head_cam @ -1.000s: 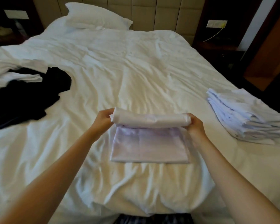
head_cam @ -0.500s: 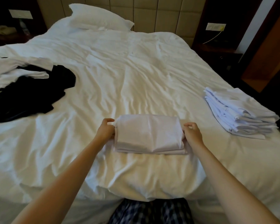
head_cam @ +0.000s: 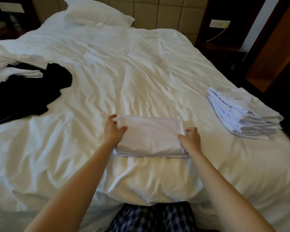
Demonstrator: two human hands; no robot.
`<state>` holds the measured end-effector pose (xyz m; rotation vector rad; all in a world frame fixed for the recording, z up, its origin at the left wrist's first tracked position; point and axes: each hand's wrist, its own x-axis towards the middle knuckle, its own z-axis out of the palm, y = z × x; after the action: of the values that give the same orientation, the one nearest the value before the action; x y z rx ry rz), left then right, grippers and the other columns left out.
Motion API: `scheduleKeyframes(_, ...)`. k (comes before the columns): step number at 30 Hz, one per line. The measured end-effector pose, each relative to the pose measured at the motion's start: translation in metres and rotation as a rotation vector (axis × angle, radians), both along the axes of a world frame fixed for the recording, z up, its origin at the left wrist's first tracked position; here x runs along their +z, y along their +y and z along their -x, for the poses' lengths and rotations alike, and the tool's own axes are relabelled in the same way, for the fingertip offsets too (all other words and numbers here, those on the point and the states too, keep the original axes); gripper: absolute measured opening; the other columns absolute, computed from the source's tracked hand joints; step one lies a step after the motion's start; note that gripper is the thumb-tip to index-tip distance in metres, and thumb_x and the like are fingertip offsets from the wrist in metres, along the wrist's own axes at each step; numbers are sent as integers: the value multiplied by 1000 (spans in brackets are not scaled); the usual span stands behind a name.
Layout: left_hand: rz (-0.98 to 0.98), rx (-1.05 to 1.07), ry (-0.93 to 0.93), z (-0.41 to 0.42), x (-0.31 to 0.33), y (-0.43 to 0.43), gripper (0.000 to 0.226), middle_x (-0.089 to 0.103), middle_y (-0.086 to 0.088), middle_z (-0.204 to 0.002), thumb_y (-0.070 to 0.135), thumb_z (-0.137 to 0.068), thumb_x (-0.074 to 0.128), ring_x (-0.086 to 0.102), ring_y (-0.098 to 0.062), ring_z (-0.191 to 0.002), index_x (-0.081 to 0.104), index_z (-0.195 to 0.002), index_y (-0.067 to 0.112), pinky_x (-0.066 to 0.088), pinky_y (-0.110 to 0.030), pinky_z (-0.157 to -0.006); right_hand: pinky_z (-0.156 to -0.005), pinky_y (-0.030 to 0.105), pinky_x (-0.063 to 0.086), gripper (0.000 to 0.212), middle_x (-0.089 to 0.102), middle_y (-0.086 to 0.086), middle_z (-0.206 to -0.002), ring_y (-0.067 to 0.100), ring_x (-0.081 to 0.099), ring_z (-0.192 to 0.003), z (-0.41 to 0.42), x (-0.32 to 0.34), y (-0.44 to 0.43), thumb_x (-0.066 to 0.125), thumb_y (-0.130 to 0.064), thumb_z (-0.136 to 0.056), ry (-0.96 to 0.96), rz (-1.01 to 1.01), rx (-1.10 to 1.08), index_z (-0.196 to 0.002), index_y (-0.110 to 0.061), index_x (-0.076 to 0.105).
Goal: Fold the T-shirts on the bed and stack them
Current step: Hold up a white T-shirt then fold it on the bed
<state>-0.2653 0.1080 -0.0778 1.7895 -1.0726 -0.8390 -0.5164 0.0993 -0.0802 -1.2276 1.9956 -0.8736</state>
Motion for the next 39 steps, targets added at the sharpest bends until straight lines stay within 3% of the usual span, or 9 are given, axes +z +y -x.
scheduleKeyframes(4, -148, -25, 8, -8, 5, 9, 84, 43, -14, -138, 25, -80, 73, 49, -33, -120, 21, -144, 12, 41, -37, -94, -92, 35, 45, 68, 46, 14, -136, 32, 50, -119, 3, 3, -1, 73, -30, -78, -81, -102, -3, -132, -7, 40)
scheduleKeyframes(7, -307, -87, 106, -10, 4, 24, 82, 51, -13, -128, 25, -75, 77, 55, -33, -112, 30, -139, 5, 48, -39, -90, -70, 32, 48, 51, 63, 18, -111, 30, 62, -91, 5, 5, -2, 81, -20, -68, -379, -189, 0, -108, 2, 58)
scheduleKeyframes(14, -471, -103, 633, -14, 7, 52, 49, 60, -14, -97, 18, -77, 74, 62, -24, -85, 51, -118, 2, 59, -31, -61, -69, 32, 50, 10, 63, 9, -78, 25, 60, -73, 13, 12, 13, 72, -11, -73, -712, -371, 123, -79, -13, 64)
scheduleKeyframes(19, -252, 38, 1281, 2, -5, 82, 35, 67, -10, -81, 25, -80, 63, 64, -24, -80, 59, -107, 4, 59, -33, -60, -64, 29, 49, 5, 61, 9, -74, 26, 58, -69, 15, 9, 26, 62, -16, -81, -861, -347, 70, -80, -11, 61)
scheduleKeyframes(22, 25, 111, 1519, 29, -14, 99, 59, 68, -7, -96, 31, -63, 75, 64, -22, -92, 58, -116, 10, 59, -31, -68, -66, 31, 47, 5, 59, 10, -76, 27, 57, -69, 11, 7, 30, 62, -16, -80, -893, -308, 45, -78, -12, 60)
scheduleKeyframes(26, 58, 108, 1472, 65, -19, 106, 43, 62, -9, -107, 21, -93, 51, 59, -23, -97, 44, -134, 9, 54, -34, -78, -66, 32, 47, 3, 59, 10, -76, 28, 57, -70, 6, 5, 34, 62, -13, -80, -923, -228, -16, -79, -11, 60)
scheduleKeyframes(29, 38, 95, 1382, 71, -19, 99, 45, 61, -11, -105, 6, -94, 47, 60, -24, -93, 40, -139, 9, 59, -33, -65, -72, 36, 50, 16, 61, 13, -85, 30, 60, -77, 4, 1, 36, 66, -14, -74, -931, -181, -38, -89, -9, 62)
scheduleKeyframes(33, -10, 113, 1399, 71, -14, 94, 39, 60, -13, -100, 3, -96, 43, 58, -26, -89, 42, -134, 6, 49, -37, -73, -67, 34, 49, 43, 57, 13, -88, 27, 58, -77, 4, 2, 41, 73, -16, -55, -952, -115, -55, -94, -10, 57)
scheduleKeyframes(39, 30, 98, 1469, 82, -10, 82, 45, 58, -14, -106, 2, -95, 39, 57, -28, -94, 37, -140, 7, 46, -38, -86, -69, 34, 47, 18, 58, 10, -77, 26, 56, -72, 11, 5, 50, 69, -9, -67, -959, -30, -126, -80, -9, 58)
